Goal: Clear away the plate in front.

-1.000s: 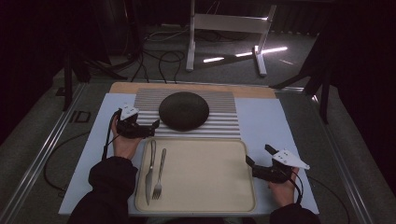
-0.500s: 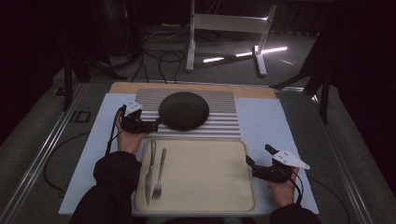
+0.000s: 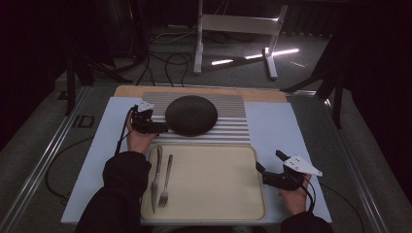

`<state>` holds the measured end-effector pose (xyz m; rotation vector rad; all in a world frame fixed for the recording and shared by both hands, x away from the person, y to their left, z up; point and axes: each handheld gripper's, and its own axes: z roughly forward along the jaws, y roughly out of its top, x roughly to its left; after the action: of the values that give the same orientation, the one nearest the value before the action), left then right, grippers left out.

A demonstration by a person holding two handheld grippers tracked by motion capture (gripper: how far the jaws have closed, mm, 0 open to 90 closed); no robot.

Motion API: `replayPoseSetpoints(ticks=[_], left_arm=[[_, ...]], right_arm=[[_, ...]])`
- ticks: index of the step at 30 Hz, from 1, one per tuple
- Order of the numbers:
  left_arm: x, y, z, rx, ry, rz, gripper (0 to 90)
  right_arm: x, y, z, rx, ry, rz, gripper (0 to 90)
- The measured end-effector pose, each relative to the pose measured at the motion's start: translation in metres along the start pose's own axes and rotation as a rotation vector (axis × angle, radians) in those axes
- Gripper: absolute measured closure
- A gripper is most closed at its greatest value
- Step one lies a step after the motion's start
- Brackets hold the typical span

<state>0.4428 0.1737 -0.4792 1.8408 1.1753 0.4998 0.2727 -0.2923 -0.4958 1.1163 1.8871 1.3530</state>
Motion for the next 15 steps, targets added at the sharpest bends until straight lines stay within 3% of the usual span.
replayPoseSetpoints(ticks=[5, 15], left_arm=[[0.004, -0.002, 0.011, 0.045, -0.021, -0.034, 3.1], [0.001, -0.005, 0.034, 0.157, -0.052, -0.051, 7.2]], right_arm=[[0.000, 0.000, 0.000, 0.001, -0.001, 0.004, 8.7], [0.000, 0.000, 0.000, 0.001, 0.003, 0.007, 8.6]])
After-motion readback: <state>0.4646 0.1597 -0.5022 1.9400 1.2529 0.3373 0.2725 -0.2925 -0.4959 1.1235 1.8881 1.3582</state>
